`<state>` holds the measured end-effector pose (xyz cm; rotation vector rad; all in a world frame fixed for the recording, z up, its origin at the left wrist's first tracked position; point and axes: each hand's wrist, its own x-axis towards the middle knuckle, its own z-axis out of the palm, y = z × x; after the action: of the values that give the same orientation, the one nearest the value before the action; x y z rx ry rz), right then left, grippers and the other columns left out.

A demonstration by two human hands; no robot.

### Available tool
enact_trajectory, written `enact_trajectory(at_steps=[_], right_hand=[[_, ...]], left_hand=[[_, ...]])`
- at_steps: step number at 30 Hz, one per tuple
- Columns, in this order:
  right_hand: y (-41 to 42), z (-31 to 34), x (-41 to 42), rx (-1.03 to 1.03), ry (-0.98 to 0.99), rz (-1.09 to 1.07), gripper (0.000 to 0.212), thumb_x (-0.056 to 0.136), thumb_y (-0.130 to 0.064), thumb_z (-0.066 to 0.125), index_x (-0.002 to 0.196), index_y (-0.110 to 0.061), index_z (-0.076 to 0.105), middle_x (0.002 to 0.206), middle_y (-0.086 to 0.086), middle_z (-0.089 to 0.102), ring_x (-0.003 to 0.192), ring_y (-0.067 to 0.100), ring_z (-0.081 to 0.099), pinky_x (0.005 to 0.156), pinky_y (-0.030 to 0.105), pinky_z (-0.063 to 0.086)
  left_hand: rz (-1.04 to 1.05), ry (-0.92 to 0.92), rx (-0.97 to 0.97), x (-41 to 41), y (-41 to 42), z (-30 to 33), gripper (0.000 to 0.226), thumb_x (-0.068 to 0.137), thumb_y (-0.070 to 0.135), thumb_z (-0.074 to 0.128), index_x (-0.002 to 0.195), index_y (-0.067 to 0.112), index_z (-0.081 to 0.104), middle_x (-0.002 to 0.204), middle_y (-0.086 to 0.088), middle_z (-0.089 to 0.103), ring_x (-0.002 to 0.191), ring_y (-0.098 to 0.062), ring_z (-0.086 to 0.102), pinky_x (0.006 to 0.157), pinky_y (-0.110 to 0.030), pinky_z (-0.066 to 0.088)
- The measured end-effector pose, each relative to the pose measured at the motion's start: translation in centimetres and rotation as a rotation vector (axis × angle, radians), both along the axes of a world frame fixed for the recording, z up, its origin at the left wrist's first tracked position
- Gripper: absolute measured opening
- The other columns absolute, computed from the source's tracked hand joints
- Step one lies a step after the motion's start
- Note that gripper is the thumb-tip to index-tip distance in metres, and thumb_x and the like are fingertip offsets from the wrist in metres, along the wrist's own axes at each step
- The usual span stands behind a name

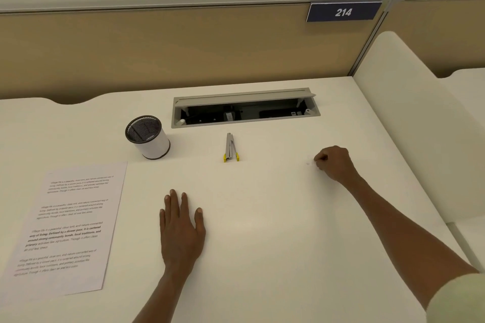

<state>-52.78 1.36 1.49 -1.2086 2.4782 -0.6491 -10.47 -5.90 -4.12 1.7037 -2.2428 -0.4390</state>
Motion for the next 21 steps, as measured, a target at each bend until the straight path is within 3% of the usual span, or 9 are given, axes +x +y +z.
enact_trajectory(at_steps=[4,8,15,21], right_hand=[[0.7,0.3,0.2,-0.258,-0.583,-0.335,0.010,0.075,0.007,0.070,0.074,-0.003,0.073,0.072,0.015,0.070,0.062,0.023,0.063,0.063,0.023,0.054],[0.9,0.7,0.8,-0.490,-0.994,-0.503,0.009,0.079,0.014,0.066,0.080,0.005,0.068,0.070,0.011,0.070,0.071,0.024,0.064,0.064,0.020,0.058],[0.7,1.0,2.5,-0.666,-1.484,-0.618,0.008,0.087,0.011,0.058,0.088,0.005,0.064,0.076,0.012,0.070,0.068,0.016,0.070,0.065,0.019,0.058],[-1.4,1.7,5.6,-0.663,-1.693,-0.517,0.007,0.089,0.005,0.056,0.092,0.003,0.062,0.088,0.012,0.062,0.071,0.014,0.067,0.062,0.015,0.055]], left_hand=[[0.007,-0.009,0.005,-0.1,0.0,0.1,0.070,0.098,0.051,0.025,0.156,0.012,0.033,0.168,-0.006,0.015,0.156,-0.020,0.009,0.127,-0.039,0.010],[0.006,-0.021,-0.001,0.0,0.0,0.0,0.069,0.099,0.050,0.026,0.155,0.011,0.034,0.168,-0.007,0.016,0.156,-0.021,0.010,0.126,-0.039,0.011],[0.004,-0.020,-0.005,-0.1,0.0,0.0,0.069,0.099,0.050,0.025,0.155,0.011,0.034,0.168,-0.007,0.015,0.156,-0.021,0.009,0.127,-0.040,0.011],[0.004,-0.010,-0.007,-0.1,0.1,0.1,0.070,0.099,0.051,0.023,0.156,0.012,0.033,0.168,-0.006,0.014,0.156,-0.019,0.008,0.127,-0.039,0.011]])
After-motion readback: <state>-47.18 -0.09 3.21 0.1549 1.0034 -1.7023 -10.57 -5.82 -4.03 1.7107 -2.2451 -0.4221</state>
